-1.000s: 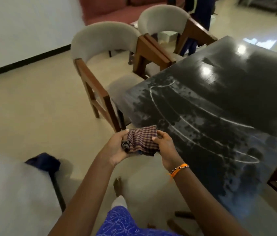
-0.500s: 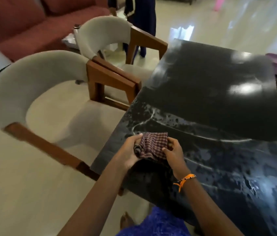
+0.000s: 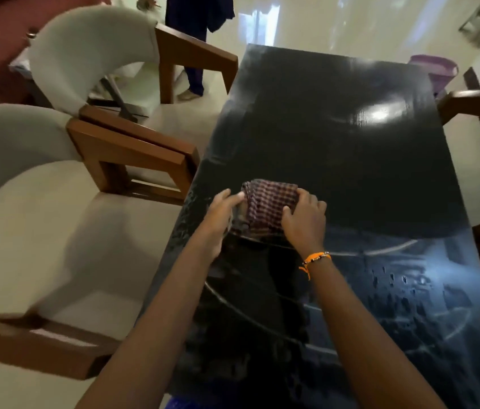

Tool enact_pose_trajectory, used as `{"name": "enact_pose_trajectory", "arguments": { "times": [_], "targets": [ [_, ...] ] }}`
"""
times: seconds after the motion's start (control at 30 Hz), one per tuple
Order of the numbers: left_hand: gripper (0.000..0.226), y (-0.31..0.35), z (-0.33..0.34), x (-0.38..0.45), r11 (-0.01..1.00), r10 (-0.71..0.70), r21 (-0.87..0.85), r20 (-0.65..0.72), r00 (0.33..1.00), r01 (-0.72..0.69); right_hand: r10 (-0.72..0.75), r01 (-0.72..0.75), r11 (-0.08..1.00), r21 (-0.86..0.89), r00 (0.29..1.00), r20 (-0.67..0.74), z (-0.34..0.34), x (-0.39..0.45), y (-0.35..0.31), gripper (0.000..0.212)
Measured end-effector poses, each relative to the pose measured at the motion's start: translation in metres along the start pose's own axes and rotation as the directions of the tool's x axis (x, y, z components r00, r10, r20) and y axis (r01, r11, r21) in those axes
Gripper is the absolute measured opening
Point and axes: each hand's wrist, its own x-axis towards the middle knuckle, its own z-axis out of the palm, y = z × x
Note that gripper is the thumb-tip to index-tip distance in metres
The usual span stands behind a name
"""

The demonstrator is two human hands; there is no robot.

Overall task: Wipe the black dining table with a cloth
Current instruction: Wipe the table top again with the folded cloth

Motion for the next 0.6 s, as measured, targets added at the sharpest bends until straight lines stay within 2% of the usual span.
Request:
{"name": "enact_pose_trajectory", "arguments": {
  "times": [0.07, 0.17, 0.27, 0.37, 0.43, 0.47, 0.53, 0.6],
  "targets": [
    [0.054, -0.007, -0.016, 0.018, 0.991, -0.019, 0.128, -0.19, 0.982, 0.044, -0.033, 0.046, 0.993, -0.109, 0.992, 0.121, 0.015, 0.008, -0.002, 0.059],
    [0.05, -0.022, -0.048, 0.038, 0.945, -0.017, 0.301, -0.339, 0.94, 0.125, -0.078, 0.14, 0.972, -0.189, 0.95, 0.303, 0.053, 0.014, -0.005, 0.068],
    [0.046, -0.037, -0.077, 0.045, 0.885, 0.068, 0.448, -0.397, 0.915, 0.128, -0.081, 0.163, 0.942, -0.293, 0.959, 0.273, 0.085, 0.019, -0.013, 0.065],
    [0.038, -0.04, -0.1, 0.055, 0.865, 0.142, 0.489, -0.452, 0.881, 0.112, -0.219, 0.295, 0.906, -0.303, 0.94, 0.263, 0.106, 0.026, -0.027, 0.063],
    [0.035, -0.04, -0.108, 0.063, 0.888, 0.146, 0.45, -0.478, 0.866, 0.099, -0.397, 0.495, 0.826, -0.268, 0.85, 0.347, 0.118, 0.024, -0.036, 0.063],
    [0.036, -0.04, -0.11, 0.066, 0.909, 0.142, 0.409, -0.481, 0.865, 0.078, -0.498, 0.61, 0.753, -0.245, 0.772, 0.395, 0.124, 0.022, -0.039, 0.064],
    [0.041, -0.04, -0.112, 0.07, 0.945, 0.132, 0.326, -0.484, 0.865, 0.038, -0.662, 0.81, 0.558, -0.182, 0.567, 0.49, 0.132, 0.023, -0.041, 0.066],
    [0.045, -0.041, -0.113, 0.076, 0.96, 0.13, 0.281, -0.494, 0.86, 0.016, -0.733, 0.913, 0.39, -0.118, 0.385, 0.561, 0.135, 0.038, -0.043, 0.066]
  ]
}}
